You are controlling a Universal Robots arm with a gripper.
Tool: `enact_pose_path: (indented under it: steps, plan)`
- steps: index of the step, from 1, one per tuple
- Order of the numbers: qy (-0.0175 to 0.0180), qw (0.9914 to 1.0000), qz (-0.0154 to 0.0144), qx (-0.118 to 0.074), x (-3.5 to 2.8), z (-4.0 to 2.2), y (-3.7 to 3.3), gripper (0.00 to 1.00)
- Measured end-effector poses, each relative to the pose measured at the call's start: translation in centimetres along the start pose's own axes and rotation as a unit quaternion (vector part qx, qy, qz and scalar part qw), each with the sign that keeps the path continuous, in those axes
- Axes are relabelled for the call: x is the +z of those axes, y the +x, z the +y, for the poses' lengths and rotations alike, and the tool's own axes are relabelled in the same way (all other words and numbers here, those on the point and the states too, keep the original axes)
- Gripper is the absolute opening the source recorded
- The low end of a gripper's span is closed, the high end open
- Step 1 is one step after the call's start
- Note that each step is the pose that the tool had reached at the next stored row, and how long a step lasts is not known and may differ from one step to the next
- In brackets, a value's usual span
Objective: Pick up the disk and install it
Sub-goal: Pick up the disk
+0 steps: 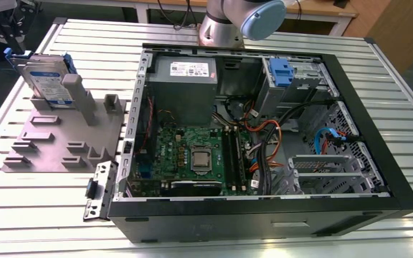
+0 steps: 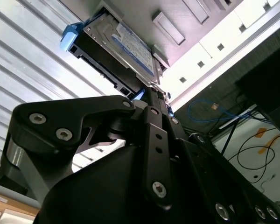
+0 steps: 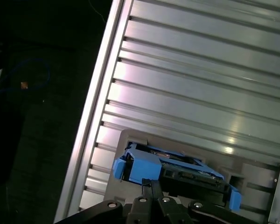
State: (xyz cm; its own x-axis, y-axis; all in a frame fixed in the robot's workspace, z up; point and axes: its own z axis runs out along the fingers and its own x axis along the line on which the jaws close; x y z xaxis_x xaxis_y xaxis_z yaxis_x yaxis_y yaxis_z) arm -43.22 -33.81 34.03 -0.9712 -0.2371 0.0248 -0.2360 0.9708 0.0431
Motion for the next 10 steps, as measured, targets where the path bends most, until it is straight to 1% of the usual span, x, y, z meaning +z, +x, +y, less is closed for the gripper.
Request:
enact_pose_path:
  steps: [7, 10]
  plan:
    - [0.0006, 0.99973, 0.001, -0.023, 0.0, 0.0, 0.0, 0.11]
    - [0.0007, 0.99957, 0.0013, -0.029, 0.0, 0.0, 0.0, 0.11]
